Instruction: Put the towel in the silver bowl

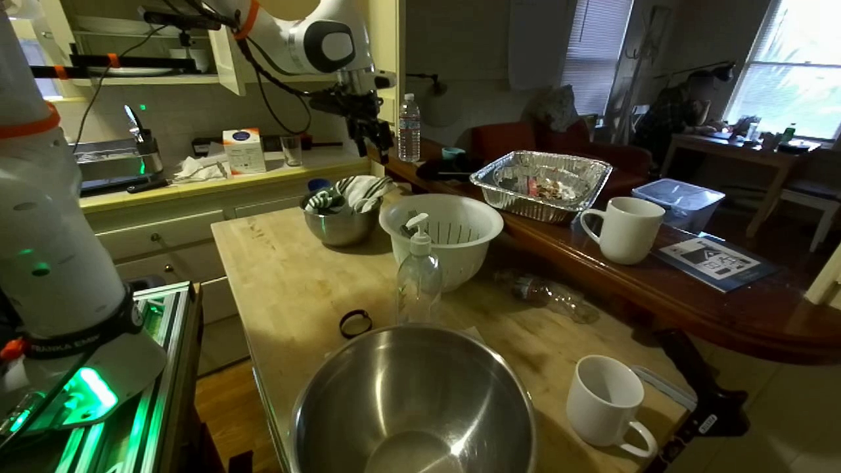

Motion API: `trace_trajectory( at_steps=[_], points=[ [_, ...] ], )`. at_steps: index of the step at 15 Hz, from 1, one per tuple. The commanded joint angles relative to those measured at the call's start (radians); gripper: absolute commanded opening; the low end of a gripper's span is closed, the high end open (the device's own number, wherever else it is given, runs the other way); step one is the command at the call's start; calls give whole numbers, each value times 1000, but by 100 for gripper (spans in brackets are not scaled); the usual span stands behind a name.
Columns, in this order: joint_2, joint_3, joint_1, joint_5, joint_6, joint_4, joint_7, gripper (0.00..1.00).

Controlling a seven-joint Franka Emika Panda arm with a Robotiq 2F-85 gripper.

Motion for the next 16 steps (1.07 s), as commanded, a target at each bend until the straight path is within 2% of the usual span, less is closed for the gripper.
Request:
trace_trajectory(
  at_steps=[1,9,16],
  points=[
    [126,-10,-4,-9,3,103,4,100],
    [276,4,24,45,0,243,-33,100],
    [365,29,21,159,-48,326,-103,100]
  ],
)
